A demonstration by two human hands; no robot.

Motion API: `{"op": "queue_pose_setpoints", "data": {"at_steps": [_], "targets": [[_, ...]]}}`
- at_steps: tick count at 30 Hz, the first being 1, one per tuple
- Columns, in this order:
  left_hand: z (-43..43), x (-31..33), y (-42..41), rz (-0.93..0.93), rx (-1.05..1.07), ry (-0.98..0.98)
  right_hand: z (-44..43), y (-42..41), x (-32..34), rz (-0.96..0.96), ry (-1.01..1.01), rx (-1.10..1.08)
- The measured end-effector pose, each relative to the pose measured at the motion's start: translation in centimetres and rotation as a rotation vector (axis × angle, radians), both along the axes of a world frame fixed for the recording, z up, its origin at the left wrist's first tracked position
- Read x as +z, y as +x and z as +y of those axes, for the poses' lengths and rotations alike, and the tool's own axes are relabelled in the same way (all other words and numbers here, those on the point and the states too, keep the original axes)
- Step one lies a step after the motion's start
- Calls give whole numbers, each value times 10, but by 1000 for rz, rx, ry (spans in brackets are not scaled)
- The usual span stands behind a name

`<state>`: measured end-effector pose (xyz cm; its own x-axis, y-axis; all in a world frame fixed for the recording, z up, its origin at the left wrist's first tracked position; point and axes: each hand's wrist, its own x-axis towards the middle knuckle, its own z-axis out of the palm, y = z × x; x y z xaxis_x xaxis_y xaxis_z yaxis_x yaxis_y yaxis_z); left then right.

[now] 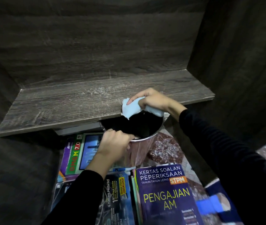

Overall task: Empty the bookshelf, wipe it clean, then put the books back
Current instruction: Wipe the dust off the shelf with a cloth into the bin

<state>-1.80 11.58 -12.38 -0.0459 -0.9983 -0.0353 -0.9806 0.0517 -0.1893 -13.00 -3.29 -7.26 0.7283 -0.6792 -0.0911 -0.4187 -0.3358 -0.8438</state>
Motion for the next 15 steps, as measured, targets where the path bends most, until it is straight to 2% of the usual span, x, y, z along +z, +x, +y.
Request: {"op": "queue_pose_setpoints", "data": {"at_steps": [7,10,12,15], "targets": [[1,6,-11,-23,-25,23,16,-33,3,-68,108,-28],[-2,4,-14,4,-37,29,2,-55,11,-253,82,-264],[-5,1,-16,17,-42,31,-19,-73,18,-255,-84,-418],[-10,-2,-23,18,-57,40,-62,-104,13,113,-456,-586]]}}
